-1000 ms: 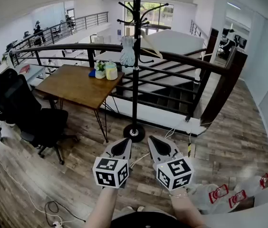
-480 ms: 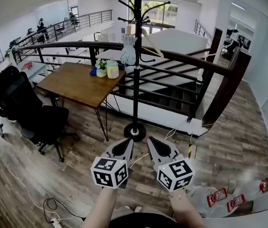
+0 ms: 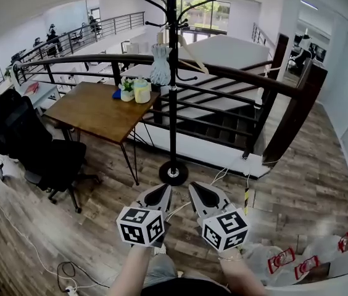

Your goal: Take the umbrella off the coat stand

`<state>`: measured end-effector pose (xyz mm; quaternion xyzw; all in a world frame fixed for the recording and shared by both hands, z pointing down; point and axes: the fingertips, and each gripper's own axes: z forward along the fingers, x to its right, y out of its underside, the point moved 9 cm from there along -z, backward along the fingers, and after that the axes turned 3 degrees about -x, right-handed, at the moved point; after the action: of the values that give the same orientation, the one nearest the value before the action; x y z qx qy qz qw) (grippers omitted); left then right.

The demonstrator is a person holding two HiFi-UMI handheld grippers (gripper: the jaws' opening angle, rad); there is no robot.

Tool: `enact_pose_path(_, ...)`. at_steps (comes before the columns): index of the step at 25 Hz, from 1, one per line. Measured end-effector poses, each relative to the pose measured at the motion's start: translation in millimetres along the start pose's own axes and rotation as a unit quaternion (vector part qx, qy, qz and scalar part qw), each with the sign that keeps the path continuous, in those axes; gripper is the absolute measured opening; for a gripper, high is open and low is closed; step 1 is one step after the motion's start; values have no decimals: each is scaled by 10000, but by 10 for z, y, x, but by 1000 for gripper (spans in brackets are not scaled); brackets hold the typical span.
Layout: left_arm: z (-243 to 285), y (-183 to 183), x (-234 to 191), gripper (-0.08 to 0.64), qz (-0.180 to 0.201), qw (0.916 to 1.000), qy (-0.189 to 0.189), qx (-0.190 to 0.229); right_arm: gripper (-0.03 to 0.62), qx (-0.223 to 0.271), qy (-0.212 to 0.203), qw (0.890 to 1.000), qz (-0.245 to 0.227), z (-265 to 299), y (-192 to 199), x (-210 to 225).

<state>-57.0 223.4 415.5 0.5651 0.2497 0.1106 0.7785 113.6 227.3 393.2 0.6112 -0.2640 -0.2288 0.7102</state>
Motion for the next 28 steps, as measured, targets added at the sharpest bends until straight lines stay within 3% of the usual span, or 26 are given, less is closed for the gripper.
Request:
enact_pose_path(7,458,-166,-402,15,109,9999,71,-16,28,156,94,9998,62,519,-57,283)
enact_pose_path(14,995,-719,-1083,15,275,9995,158,77,29,403,173,9988,237,1416,-324,575)
enact_pose_path(19,1352,-1102,-1537,15,514,9983,249,137,28,502,338,9981,101,2012,-559,761)
enact_pose_path(28,1801,-1577,-2148,15,751,9945,665,291,28,544,635,9965,63,2782,-736,1014)
